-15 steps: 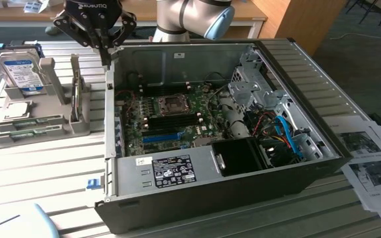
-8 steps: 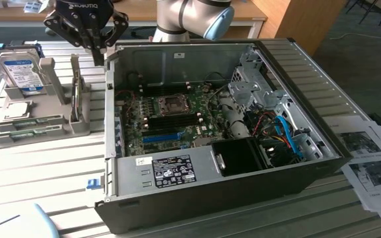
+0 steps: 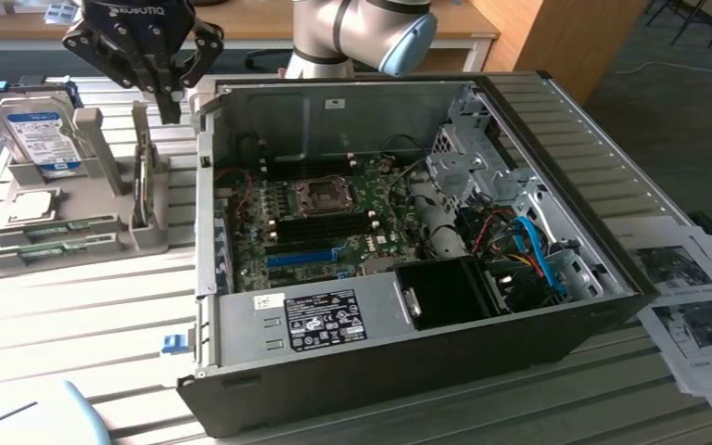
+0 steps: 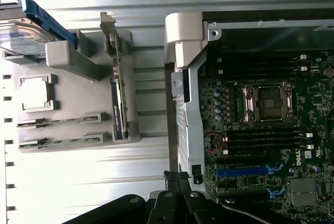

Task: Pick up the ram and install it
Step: 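Reach for the ram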

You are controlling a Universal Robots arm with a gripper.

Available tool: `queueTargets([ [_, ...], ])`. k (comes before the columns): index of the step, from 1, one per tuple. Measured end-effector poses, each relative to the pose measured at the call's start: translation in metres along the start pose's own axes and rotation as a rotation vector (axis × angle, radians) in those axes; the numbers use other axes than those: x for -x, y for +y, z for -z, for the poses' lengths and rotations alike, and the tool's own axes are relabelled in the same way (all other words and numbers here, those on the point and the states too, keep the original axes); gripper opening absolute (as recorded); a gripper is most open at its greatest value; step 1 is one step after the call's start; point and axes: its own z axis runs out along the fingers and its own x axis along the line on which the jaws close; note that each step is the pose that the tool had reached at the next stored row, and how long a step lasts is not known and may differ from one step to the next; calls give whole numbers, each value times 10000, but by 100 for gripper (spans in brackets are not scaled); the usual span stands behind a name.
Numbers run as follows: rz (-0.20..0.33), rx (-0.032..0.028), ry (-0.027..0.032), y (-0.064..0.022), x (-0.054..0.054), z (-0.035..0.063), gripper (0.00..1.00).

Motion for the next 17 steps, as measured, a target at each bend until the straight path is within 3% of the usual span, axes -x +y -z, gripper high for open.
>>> queueTargets([
  [17,2,-1,11,-23,-304,4,9],
])
